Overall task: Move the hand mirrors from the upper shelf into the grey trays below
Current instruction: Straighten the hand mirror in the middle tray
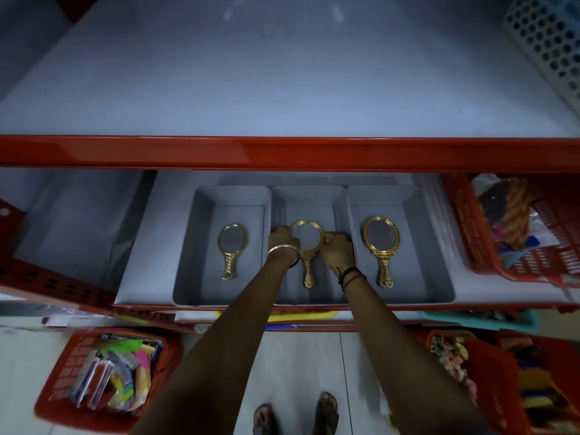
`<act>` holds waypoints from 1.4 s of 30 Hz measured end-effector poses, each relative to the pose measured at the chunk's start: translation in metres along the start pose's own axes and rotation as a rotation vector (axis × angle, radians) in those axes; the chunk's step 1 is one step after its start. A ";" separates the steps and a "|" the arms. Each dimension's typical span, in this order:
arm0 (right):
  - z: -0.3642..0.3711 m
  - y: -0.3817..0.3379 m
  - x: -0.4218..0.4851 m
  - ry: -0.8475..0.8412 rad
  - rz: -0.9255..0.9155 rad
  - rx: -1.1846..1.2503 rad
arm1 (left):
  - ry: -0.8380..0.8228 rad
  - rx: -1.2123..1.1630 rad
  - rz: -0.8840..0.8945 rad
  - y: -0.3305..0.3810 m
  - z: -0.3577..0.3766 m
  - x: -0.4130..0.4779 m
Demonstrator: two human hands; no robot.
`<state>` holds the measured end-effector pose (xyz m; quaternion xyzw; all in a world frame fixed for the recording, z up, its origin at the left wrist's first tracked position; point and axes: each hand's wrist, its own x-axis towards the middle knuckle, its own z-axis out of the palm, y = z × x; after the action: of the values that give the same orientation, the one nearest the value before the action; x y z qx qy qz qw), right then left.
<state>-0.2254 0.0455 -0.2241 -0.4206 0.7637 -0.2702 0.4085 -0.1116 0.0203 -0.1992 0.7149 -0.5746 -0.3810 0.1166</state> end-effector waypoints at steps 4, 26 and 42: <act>0.000 0.001 0.002 0.017 -0.003 0.009 | 0.003 0.009 -0.017 0.002 0.001 0.001; 0.010 -0.003 0.004 0.174 0.033 -0.037 | 0.007 0.019 -0.009 -0.001 0.008 0.007; 0.012 -0.002 0.007 0.183 0.027 -0.020 | 0.009 0.037 -0.009 -0.002 0.009 0.004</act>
<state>-0.2168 0.0380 -0.2318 -0.3881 0.8059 -0.2943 0.3365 -0.1159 0.0190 -0.2078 0.7211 -0.5779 -0.3676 0.1041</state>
